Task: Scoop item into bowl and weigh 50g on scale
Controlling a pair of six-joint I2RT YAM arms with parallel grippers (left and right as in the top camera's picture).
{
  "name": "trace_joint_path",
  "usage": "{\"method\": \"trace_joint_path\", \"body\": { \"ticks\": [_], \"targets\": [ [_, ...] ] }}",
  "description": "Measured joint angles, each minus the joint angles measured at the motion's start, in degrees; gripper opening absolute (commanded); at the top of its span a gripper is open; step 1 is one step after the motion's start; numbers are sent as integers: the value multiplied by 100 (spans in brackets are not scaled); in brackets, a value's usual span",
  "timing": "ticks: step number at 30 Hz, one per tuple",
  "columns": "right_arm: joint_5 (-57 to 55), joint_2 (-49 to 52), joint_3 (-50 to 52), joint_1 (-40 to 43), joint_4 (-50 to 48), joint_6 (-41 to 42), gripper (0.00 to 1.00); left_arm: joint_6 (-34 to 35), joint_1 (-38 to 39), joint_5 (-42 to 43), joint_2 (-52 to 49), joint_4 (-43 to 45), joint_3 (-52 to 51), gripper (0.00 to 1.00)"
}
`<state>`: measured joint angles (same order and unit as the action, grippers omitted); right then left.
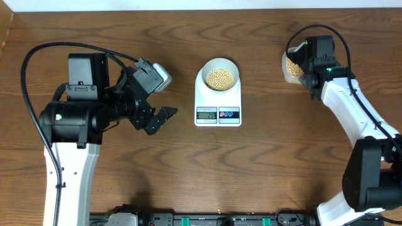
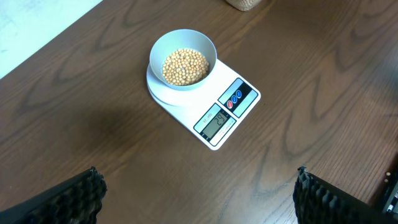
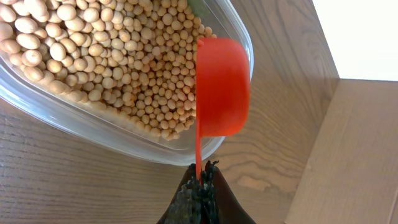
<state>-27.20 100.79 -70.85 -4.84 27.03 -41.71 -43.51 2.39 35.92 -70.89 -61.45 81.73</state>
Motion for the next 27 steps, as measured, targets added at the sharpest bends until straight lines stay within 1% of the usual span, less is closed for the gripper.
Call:
{"method": "trace_joint_path", "body": {
  "ticks": [5, 11, 16, 27],
  "targets": [
    [-15, 0, 0, 0, 164, -4, 1, 0, 0, 0, 0, 0, 0, 98],
    [76, 0, -2, 0, 590, 118, 1, 0, 0, 0, 0, 0, 0, 98],
    [179, 0, -2, 0, 649, 461, 1, 0, 0, 0, 0, 0, 0, 98],
    [933, 0, -11, 20, 678, 1346, 1, 0, 0, 0, 0, 0, 0, 98]
  ]
}}
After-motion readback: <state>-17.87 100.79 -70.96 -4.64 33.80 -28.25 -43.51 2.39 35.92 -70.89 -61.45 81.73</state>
